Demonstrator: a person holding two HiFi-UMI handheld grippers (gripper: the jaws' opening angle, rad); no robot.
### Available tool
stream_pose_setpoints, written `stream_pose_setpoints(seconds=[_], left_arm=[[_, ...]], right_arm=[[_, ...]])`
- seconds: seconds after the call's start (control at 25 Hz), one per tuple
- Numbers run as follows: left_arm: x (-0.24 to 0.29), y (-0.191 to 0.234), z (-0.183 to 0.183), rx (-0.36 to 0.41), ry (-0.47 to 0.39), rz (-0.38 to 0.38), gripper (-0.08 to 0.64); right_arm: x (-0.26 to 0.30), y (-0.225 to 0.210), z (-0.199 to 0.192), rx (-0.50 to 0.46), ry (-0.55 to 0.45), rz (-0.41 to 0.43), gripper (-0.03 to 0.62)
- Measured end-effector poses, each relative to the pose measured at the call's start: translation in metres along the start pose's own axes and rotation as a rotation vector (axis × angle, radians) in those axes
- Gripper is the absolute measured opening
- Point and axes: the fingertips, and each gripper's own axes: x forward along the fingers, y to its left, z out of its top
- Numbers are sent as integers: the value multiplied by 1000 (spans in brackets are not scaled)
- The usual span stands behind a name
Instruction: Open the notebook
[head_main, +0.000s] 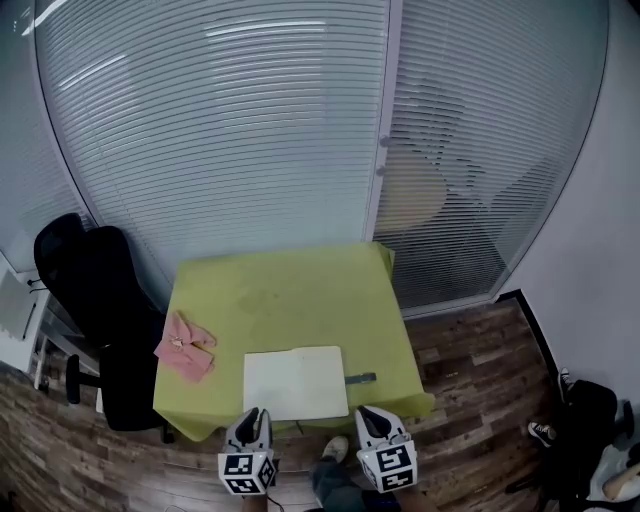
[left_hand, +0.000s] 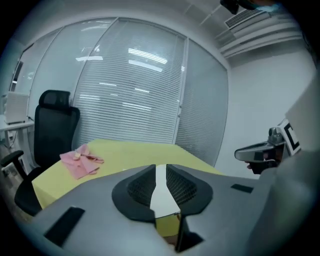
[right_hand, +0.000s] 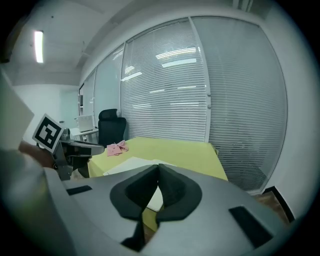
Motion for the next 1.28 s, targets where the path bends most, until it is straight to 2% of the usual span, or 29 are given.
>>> stream_pose_setpoints(seconds=[0.2,0.4,0.56,0.88,1.28], left_arm=[[-6,-19,27,-19,-48,-45,41],[-18,-32,50,4,-79,-50,25],[-26,-35,64,-10,-114,-61,25],[-34,-40,75,-2,-151,-61,25],[-34,-36,73,-11,-153,-54,25]], right_arm=[[-9,4,12,-3,-35,-4,12],[-21,7,29,-13,-90,-25,12],[-27,10,40,-16,-116,-41,12],[-38,5,44,-27,-139,-73,12],[-39,5,44,-30,-142,-72,12]])
